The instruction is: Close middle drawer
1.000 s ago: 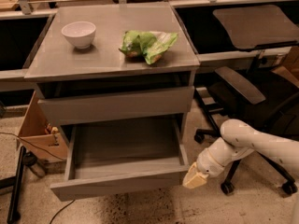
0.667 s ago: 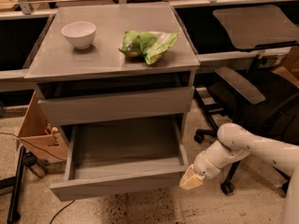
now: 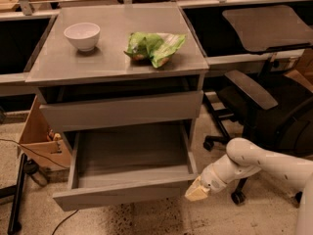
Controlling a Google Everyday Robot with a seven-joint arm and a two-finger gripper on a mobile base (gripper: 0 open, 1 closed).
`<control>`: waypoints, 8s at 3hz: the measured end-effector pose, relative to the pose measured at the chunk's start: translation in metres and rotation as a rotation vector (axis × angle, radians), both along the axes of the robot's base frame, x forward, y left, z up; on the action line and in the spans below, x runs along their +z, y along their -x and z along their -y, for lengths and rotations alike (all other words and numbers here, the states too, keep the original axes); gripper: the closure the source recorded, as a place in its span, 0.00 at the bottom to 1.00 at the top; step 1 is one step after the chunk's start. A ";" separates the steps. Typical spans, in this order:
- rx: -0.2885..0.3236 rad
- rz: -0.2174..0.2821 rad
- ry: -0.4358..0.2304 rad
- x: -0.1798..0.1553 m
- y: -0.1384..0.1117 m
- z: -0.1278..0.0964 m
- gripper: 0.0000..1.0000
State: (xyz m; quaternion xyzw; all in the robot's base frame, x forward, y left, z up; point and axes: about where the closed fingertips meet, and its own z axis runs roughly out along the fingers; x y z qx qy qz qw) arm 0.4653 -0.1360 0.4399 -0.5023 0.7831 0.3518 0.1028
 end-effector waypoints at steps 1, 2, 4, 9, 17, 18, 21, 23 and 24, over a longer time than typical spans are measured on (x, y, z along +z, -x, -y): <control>-0.104 -0.001 0.011 -0.012 -0.004 -0.003 1.00; -0.223 -0.001 -0.016 -0.025 -0.016 -0.005 1.00; -0.350 0.011 -0.101 -0.039 -0.047 -0.005 1.00; -0.415 0.038 -0.171 -0.026 -0.155 -0.024 1.00; -0.413 0.116 -0.141 -0.005 -0.224 -0.063 1.00; -0.394 0.111 -0.135 -0.002 -0.210 -0.062 1.00; -0.348 0.106 -0.153 -0.006 -0.178 -0.060 0.83; -0.347 0.101 -0.148 -0.008 -0.175 -0.060 0.37; -0.348 0.095 -0.141 -0.008 -0.173 -0.059 0.14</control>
Offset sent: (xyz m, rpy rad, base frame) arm 0.0253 0.0016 -0.0322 0.0205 -0.0046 -0.3193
